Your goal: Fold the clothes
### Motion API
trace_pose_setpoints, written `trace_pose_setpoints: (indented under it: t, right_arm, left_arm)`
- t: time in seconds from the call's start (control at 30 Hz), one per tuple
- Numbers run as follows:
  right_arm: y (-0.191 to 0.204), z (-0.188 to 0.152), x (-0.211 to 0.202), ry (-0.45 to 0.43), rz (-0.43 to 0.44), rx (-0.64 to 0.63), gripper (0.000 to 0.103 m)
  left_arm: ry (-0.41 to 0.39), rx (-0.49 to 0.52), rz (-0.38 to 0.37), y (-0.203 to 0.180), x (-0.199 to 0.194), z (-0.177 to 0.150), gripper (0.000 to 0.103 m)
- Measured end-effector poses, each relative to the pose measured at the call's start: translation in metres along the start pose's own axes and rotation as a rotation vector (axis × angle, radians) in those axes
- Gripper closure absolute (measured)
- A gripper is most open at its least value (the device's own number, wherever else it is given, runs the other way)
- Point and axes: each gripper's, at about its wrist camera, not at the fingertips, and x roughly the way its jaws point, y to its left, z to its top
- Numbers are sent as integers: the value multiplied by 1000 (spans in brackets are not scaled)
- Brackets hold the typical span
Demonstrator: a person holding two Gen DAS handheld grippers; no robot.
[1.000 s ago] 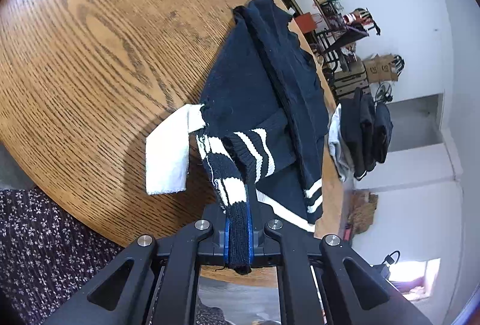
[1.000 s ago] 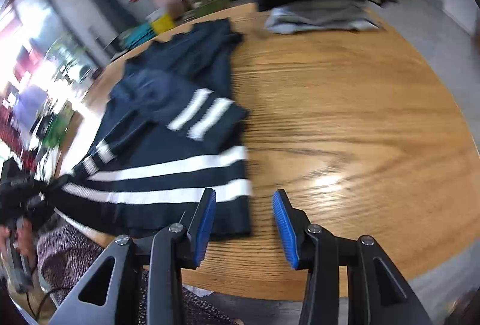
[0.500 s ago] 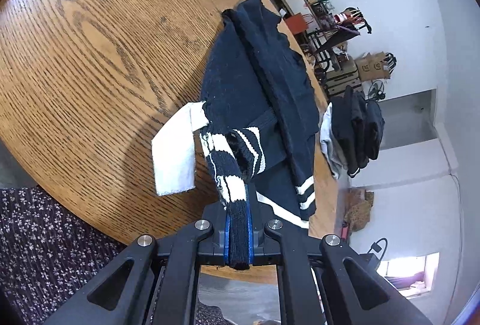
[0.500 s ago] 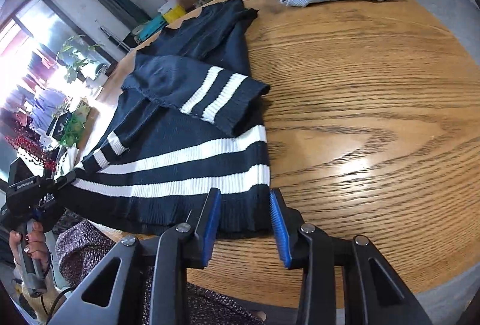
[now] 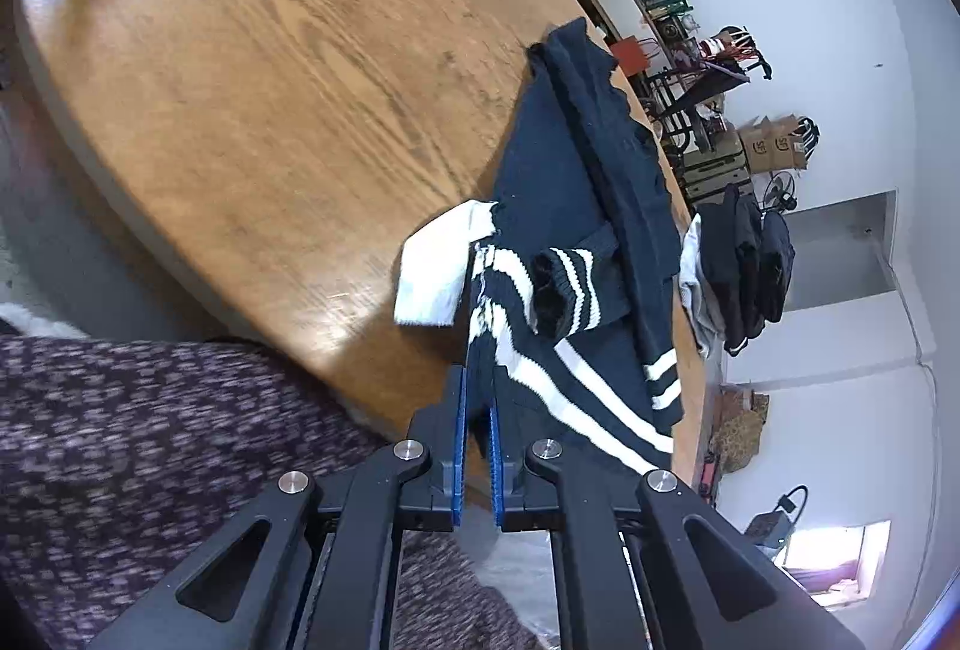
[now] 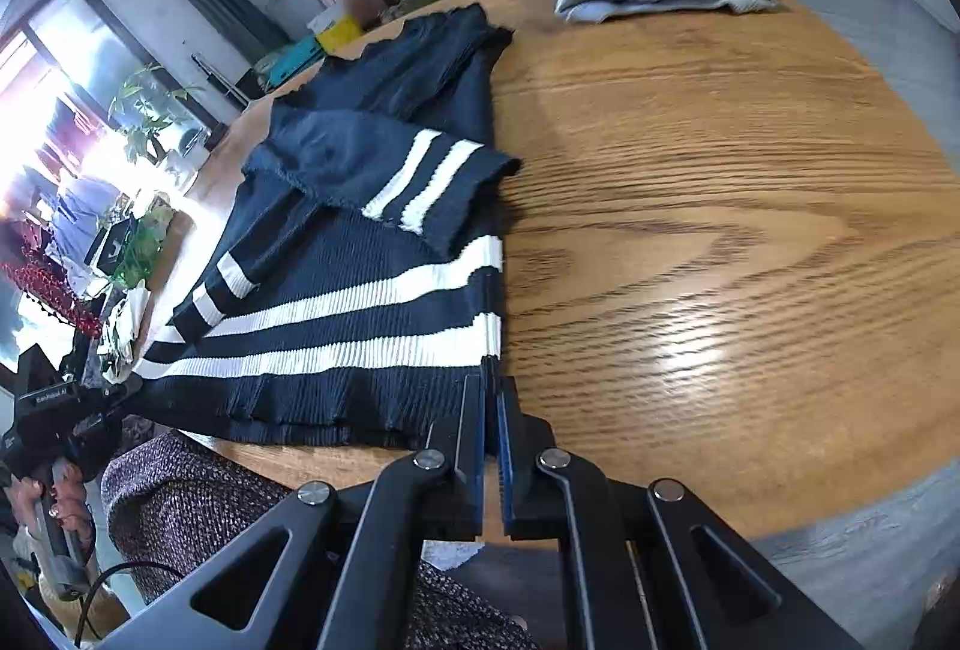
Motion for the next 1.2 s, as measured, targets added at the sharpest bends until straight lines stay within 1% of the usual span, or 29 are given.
trace_pose_setpoints:
  t: [0.07,0.13,0.27,0.4,0.53,0.6,0.77,0.9,0.97,1.07,1.13,1.2]
  right_arm:
    - [-1,-3,-9,-1,3,7,99]
    - [0,-7,-12,4,1,11,99]
    - [3,-13,-14,9,-9,15,99]
    - [8,-10,-13,13,-19,-1,99]
    - [6,-11,-16,12,-15,-1,99]
    - [3,-13,-16,15,-15,6,99]
    - [-8,-18,-19,31,-25,49,99]
    - [-18,-21,-25,51,-34,84,99]
    - [-21,-21,-30,55,-38,103,99]
    - [-27,-22,-37,56,-33,131,99]
    - [-36,-20,-38,46,-21,176,99]
    - [-41,-14,-38,39,0,198,99]
  left_arm:
    - [-11,5,3,5,-9,-1,100]
    - [-11,-2,-10,9,-13,-1,100]
    - [-11,8,-13,8,-12,-4,100]
    - [0,38,1,4,-12,-9,100]
    - [0,-8,19,20,-17,-11,101]
    - [6,-1,35,23,-20,-14,101]
    - [35,5,31,29,-28,-16,101]
    - [57,1,50,36,-43,-22,101]
    - [60,-6,48,40,-52,-28,101]
    - [66,-7,33,40,-61,-34,101]
    - [71,-3,21,38,-65,-37,101]
    - [61,21,7,28,-65,-30,101]
